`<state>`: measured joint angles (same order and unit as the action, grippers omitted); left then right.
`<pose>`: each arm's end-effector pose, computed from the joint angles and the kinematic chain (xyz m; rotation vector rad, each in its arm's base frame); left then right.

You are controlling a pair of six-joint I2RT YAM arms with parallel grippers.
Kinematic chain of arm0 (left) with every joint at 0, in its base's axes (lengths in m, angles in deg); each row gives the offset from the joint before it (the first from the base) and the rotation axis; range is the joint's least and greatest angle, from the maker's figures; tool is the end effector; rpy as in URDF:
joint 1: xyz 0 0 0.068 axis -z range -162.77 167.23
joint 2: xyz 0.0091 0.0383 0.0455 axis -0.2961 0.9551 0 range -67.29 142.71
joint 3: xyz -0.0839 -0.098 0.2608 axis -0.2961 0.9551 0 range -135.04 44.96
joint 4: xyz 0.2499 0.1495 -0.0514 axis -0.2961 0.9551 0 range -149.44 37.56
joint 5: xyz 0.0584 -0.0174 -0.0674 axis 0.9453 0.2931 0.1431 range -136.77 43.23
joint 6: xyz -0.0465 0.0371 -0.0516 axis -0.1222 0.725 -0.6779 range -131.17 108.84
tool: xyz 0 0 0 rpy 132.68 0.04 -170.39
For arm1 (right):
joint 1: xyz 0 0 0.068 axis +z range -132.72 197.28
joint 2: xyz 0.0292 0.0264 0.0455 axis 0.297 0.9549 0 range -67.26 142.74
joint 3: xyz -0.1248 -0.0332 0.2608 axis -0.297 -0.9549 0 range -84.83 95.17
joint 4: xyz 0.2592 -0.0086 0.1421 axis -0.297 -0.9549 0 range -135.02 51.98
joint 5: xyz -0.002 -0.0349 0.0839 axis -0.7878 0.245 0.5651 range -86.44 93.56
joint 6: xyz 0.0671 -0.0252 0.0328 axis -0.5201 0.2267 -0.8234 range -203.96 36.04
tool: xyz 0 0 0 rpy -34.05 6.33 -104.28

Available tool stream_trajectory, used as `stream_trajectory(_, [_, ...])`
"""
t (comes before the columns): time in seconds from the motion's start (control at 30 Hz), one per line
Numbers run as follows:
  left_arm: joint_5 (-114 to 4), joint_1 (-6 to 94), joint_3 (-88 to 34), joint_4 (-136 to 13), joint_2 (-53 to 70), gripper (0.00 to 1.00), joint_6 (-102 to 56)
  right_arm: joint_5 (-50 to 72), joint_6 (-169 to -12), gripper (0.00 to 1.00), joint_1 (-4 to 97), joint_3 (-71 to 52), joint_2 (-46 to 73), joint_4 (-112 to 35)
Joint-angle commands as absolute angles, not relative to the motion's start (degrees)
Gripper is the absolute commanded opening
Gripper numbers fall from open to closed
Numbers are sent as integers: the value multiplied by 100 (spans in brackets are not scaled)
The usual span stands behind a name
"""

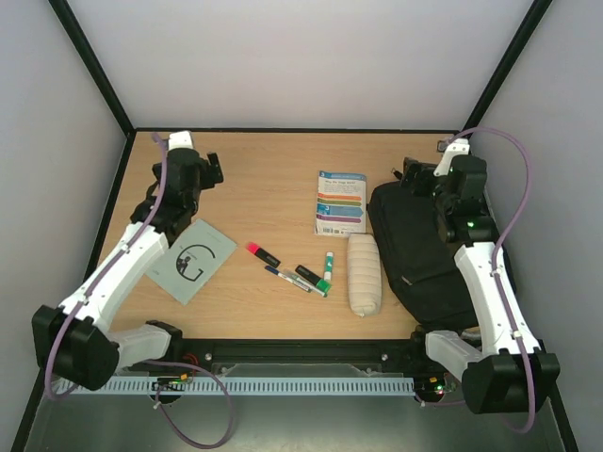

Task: Pack the student bag
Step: Move the book to the center of the board.

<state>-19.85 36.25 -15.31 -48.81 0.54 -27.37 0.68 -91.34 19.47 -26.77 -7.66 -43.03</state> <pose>0.3196 -0.0779 0.3559 -0.2714 1.8331 0.0164 0.3003 0.0081 0.3936 0.1140 1.6817 0.0832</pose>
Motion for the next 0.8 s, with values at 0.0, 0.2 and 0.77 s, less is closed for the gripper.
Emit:
stream_trajectory(0.0, [-2458, 3872, -1428, -5265, 405, 98, -2837, 455, -8605, 99, 1863, -2827, -691, -4745])
stream_trajectory(0.2, [-2985, 4694, -1352, -5511, 965, 95, -2989, 1039, -7467, 100, 1785, -2740, -526, -6010])
stream_trajectory(0.77, [-4668, 7066, -2700, -5606, 3603, 88, -3461, 1180, -5837, 72, 1651, -2900, -264, -8332])
